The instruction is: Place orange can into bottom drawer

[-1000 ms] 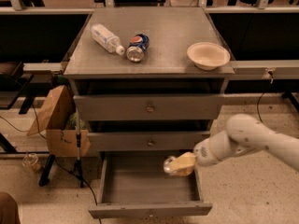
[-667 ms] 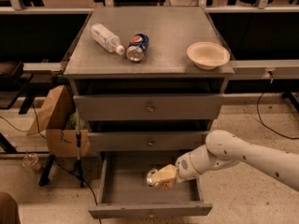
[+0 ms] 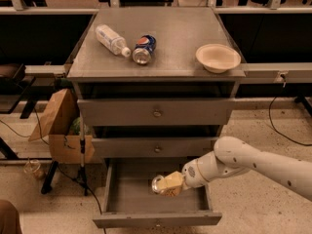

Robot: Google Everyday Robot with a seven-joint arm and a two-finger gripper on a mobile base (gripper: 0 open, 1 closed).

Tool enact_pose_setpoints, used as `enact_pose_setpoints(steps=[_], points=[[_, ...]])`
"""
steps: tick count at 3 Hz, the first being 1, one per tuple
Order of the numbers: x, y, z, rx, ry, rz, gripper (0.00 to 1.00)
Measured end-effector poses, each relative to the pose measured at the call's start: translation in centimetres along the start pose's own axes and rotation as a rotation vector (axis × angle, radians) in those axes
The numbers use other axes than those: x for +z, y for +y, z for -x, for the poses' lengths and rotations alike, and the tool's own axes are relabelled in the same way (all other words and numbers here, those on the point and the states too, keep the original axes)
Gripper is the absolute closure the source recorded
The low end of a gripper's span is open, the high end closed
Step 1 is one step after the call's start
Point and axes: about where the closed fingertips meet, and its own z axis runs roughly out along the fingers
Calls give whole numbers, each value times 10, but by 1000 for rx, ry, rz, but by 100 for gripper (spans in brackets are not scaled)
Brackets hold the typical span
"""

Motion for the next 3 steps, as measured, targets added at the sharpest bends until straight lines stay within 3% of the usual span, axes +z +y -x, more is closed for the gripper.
enact_pose_setpoints(steps=[1, 2, 3], points=[[21, -28, 32, 9, -66, 1, 100], [62, -69, 69, 57, -111, 44, 100], [114, -117, 97, 142, -119, 76, 100]])
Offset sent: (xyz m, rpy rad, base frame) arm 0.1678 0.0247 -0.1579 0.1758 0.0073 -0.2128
